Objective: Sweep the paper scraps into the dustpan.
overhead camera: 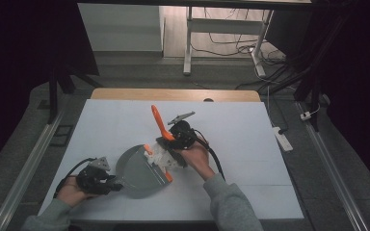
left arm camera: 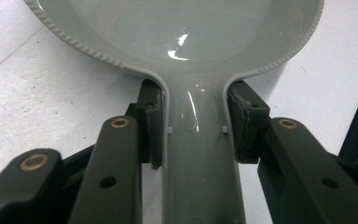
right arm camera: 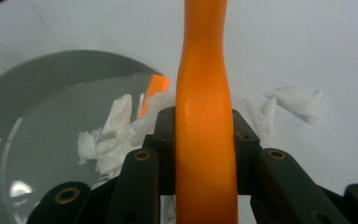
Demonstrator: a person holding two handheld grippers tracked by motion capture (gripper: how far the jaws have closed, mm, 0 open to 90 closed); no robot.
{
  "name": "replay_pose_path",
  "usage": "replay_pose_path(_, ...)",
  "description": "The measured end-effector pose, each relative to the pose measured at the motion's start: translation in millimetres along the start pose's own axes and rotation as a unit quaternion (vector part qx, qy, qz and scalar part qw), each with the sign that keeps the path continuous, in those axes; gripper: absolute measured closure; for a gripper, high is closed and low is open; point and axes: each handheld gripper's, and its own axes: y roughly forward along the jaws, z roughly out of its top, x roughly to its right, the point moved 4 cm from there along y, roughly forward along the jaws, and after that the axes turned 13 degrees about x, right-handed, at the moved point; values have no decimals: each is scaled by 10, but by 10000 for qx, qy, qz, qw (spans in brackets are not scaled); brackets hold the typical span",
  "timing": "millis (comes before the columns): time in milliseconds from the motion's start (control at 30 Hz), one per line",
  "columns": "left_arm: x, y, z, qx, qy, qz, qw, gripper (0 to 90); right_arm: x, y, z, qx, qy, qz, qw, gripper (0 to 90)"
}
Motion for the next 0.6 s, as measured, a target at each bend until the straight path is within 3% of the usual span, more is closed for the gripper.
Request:
replay_pose_path(133,-1,0,0,-1,1,-2,10000,614,-31,-63,51,168,-13,84,9998,706)
replay_pose_path(200,-1,0,-1,1,1,2,10000,614,12,-165,119,415,19,-2,9991,706)
replay_pose_path(233,1,0,0,2,2,4,10000,614,12,-165,119,415,19,-2,9991,706)
replay_pose_path(400,3,0,1,1,-2,4,10000,614,170,-320,196,723,118,-306,9968,706)
replay_pose_path(433,3,0,1,2,3,7,10000,613,249,-356,206,778,160,-454,9958,706)
replay_pose_path(600,3,1,2,-3,1,11,10000,614,409,-351,215,732,181,-724,9945,706)
